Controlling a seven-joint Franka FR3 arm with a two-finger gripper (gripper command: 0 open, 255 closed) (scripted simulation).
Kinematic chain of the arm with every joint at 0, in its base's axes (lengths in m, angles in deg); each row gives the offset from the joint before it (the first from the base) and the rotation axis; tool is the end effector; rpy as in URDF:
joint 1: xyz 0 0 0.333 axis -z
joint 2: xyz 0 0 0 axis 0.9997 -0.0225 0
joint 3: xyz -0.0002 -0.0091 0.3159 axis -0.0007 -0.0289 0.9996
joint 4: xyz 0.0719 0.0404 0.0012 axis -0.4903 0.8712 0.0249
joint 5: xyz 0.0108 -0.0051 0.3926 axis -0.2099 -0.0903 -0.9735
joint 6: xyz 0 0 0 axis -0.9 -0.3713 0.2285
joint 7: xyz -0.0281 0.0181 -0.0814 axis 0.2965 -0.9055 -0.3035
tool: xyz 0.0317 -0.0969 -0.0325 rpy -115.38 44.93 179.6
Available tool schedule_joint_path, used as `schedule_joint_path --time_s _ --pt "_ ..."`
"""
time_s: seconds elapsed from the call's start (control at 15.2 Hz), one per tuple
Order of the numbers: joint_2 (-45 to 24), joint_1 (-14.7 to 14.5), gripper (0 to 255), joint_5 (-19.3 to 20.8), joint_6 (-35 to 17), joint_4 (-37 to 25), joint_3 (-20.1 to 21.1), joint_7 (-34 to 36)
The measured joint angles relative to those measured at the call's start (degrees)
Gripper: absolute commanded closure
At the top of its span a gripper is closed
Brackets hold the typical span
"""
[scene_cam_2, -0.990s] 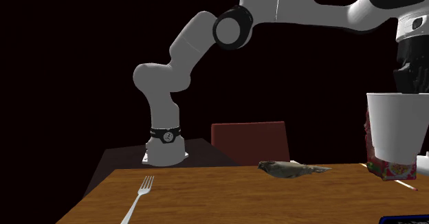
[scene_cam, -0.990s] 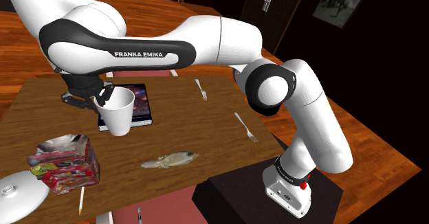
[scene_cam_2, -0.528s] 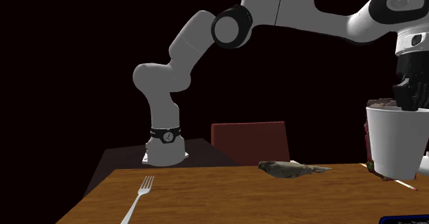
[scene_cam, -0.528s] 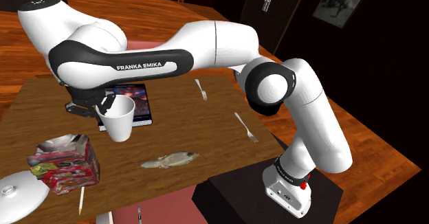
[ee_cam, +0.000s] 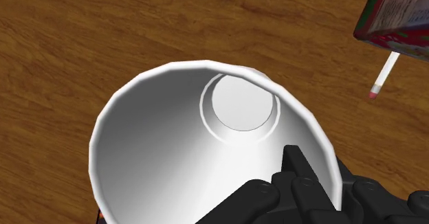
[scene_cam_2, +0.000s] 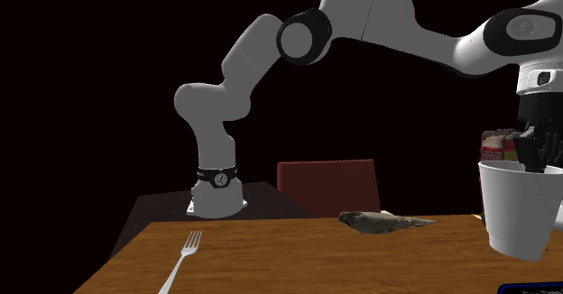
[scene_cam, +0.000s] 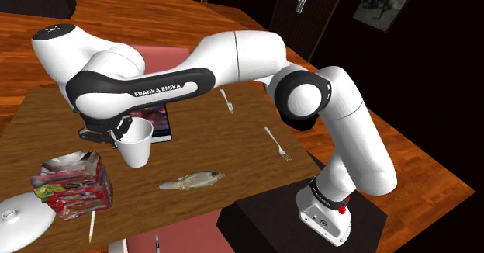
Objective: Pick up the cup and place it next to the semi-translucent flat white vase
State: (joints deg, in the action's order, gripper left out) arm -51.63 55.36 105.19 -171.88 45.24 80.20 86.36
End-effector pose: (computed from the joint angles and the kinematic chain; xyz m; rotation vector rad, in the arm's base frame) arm 0.5404 0.5321 0.3276 2.9921 -0.1247 0.0249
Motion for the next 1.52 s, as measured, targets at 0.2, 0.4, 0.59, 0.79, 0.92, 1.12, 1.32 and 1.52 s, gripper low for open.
schedule_joint_path --time_s 0.2,0.4,0.59,0.79,0.92,1.12,1.32,1.52 --pt "-0.9 0.0 255 0.2 -1.3 0.4 -0.2 0.3" --pt "-0.9 0.1 255 0.3 -1.8 1.0 -0.2 0.3" --pt "-0.9 0.1 255 0.3 -1.8 1.0 -0.2 0.3" --pt "-0.9 0.1 0 0.3 -1.8 1.0 -0.2 0.3" --pt "-0.9 0.1 0 0.3 -1.8 1.0 -0.2 0.3" --pt "-1.0 -0.1 0 0.2 -0.9 -0.2 -0.2 0.1" --pt "-1.4 -1.4 0 -0.1 3.9 -5.7 -0.1 -0.7" --pt "-1.1 -1.7 0 -0.2 5.2 -6.6 -0.1 -0.8"
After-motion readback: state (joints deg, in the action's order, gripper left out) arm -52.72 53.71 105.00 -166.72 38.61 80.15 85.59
